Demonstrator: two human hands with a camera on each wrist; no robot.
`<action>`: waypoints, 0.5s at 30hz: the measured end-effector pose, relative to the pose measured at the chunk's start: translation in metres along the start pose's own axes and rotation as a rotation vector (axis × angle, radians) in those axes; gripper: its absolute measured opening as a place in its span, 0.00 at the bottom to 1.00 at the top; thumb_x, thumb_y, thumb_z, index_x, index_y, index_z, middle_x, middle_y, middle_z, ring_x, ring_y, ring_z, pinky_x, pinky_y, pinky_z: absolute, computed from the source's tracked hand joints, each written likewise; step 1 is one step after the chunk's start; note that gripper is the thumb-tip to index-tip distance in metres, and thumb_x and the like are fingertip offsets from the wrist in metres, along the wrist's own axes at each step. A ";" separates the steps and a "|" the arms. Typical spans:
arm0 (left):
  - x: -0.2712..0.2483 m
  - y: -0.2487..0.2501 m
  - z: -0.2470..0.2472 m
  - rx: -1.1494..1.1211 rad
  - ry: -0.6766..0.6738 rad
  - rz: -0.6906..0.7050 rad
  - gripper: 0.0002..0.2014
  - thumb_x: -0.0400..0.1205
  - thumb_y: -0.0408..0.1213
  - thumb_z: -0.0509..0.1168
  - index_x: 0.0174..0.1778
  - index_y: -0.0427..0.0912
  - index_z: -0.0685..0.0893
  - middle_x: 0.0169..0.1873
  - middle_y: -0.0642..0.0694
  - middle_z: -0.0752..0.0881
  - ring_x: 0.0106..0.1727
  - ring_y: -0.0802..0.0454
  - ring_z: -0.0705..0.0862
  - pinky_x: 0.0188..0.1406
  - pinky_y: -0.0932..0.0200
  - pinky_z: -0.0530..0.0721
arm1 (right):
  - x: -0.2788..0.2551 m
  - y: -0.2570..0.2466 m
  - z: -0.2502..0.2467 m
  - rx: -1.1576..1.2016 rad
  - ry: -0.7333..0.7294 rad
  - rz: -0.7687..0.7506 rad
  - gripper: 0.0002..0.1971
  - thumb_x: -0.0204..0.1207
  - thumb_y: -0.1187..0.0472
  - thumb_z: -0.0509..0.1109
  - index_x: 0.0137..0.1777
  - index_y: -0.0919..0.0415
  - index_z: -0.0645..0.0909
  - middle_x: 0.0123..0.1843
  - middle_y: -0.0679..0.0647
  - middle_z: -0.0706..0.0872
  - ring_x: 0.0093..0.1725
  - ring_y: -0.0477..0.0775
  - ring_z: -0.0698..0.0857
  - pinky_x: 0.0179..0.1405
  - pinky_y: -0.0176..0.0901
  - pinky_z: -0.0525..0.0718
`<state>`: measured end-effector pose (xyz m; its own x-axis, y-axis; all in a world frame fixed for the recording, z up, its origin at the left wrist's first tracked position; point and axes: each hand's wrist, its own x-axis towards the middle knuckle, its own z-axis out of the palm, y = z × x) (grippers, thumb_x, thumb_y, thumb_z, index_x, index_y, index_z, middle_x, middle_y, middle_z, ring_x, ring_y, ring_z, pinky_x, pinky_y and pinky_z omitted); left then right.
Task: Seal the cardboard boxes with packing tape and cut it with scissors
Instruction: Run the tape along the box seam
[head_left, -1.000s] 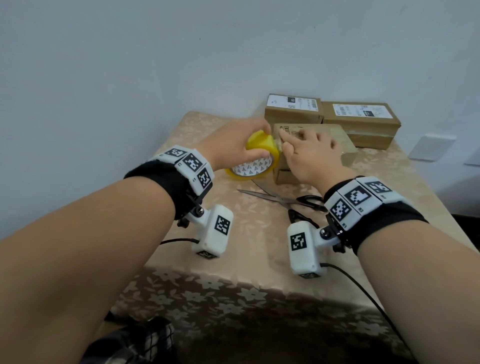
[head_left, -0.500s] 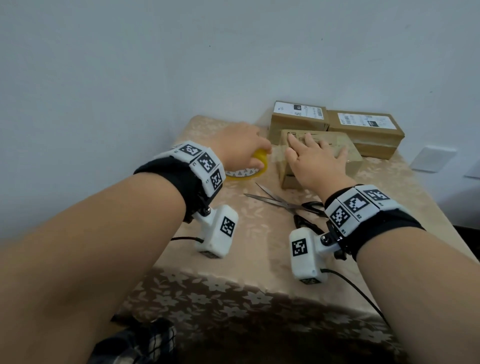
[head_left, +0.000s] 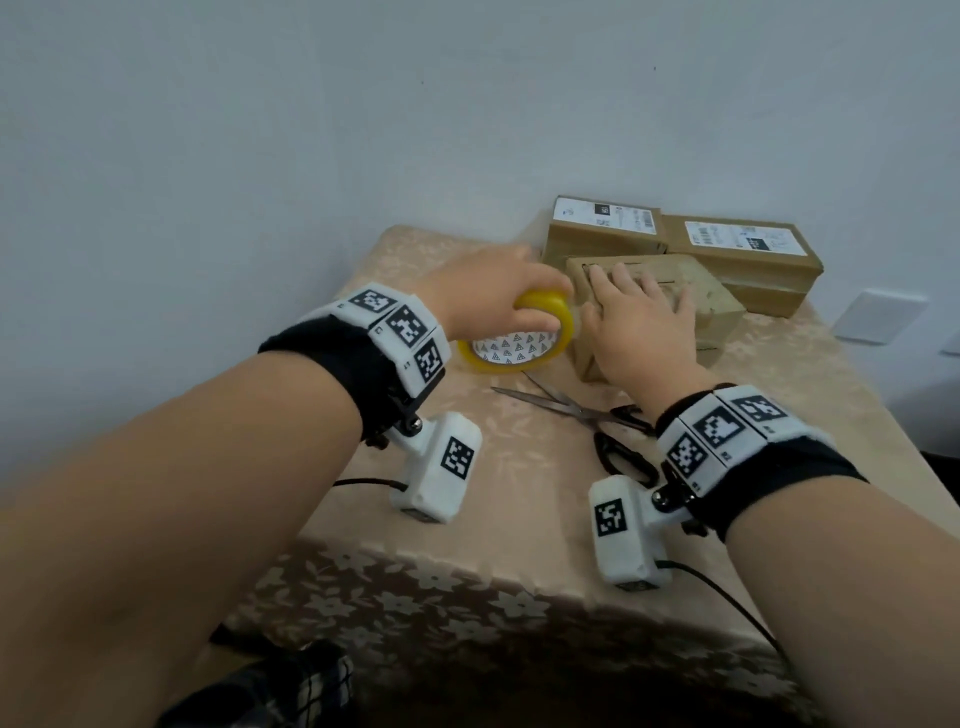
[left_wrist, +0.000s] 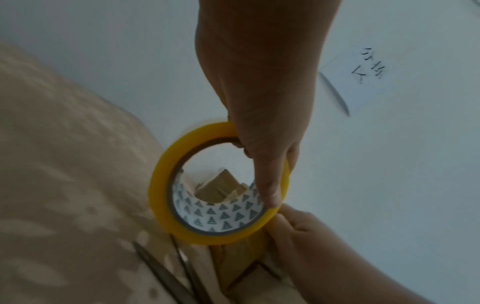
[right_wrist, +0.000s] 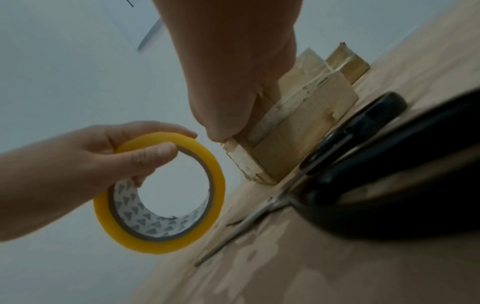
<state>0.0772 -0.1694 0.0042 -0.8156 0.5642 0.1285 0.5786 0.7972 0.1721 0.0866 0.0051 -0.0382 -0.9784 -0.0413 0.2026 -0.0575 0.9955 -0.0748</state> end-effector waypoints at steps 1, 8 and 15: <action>0.002 0.004 -0.002 0.050 -0.017 0.014 0.23 0.81 0.54 0.62 0.74 0.58 0.72 0.50 0.49 0.72 0.50 0.53 0.72 0.49 0.59 0.69 | -0.001 0.002 0.001 -0.001 0.004 -0.012 0.26 0.87 0.50 0.43 0.85 0.49 0.51 0.86 0.51 0.54 0.84 0.59 0.53 0.80 0.71 0.44; 0.004 0.011 -0.005 0.225 -0.160 0.034 0.23 0.83 0.51 0.62 0.73 0.51 0.73 0.59 0.44 0.81 0.53 0.49 0.77 0.49 0.57 0.71 | -0.001 0.003 0.004 -0.048 -0.005 -0.001 0.31 0.85 0.41 0.45 0.85 0.52 0.51 0.86 0.52 0.54 0.84 0.58 0.53 0.80 0.69 0.45; -0.011 0.005 0.005 0.192 -0.061 -0.048 0.24 0.82 0.53 0.62 0.74 0.53 0.73 0.52 0.43 0.75 0.58 0.43 0.76 0.49 0.55 0.69 | -0.002 -0.003 0.005 -0.031 0.026 -0.001 0.26 0.87 0.51 0.42 0.84 0.53 0.53 0.85 0.55 0.58 0.83 0.62 0.56 0.80 0.67 0.48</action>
<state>0.0892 -0.1709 -0.0013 -0.8445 0.5317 0.0641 0.5321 0.8466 -0.0132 0.0875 0.0015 -0.0437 -0.9728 -0.0403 0.2282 -0.0519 0.9976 -0.0449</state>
